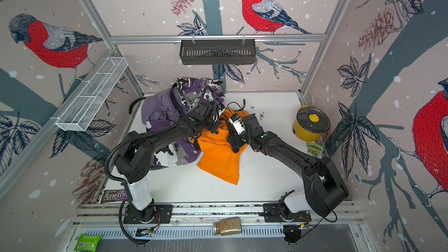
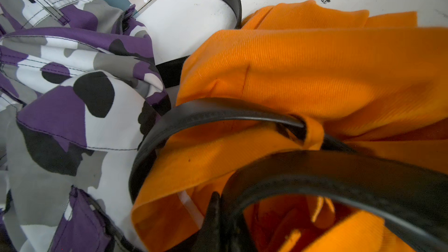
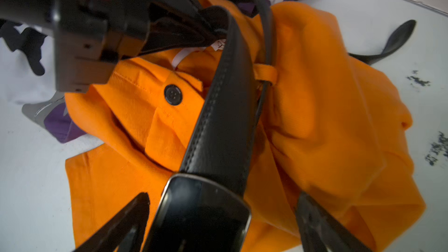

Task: Remove the belt from the trousers

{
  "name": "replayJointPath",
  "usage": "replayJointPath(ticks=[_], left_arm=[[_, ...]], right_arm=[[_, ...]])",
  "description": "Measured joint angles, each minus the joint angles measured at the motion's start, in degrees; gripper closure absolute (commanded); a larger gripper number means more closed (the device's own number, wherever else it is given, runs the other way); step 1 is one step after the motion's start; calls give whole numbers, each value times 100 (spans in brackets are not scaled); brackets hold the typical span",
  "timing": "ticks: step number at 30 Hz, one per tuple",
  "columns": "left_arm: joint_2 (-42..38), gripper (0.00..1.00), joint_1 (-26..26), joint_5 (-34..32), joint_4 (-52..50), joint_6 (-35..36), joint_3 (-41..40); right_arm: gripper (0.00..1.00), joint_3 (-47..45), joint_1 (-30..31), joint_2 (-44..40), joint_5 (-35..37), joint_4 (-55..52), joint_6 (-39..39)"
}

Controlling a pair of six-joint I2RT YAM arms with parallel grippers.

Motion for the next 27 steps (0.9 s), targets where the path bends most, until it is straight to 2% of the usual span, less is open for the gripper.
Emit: replayJointPath(ticks=[2, 5, 11, 15, 21, 27], left_arm=[[15, 100, 0, 50, -46, -70, 66], [35, 100, 0, 111, -81, -114, 109], [35, 100, -9, 109, -201, -118, 103], [33, 100, -9, 109, -203, -118, 96], [7, 100, -2, 127, -203, -116, -17], [-111, 100, 79, 404, -138, -118, -170]], right_arm=[[14, 120, 46, 127, 140, -7, 149], [28, 140, 68, 223, 337, -22, 295], [39, -90, -125, 140, 396, -7, 461], [61, -133, -166, 33, 348, 61, 461], [70, -330, -361, -205, -2, 229, 498], [91, -525, -719, -540, -680, 481, 415]])
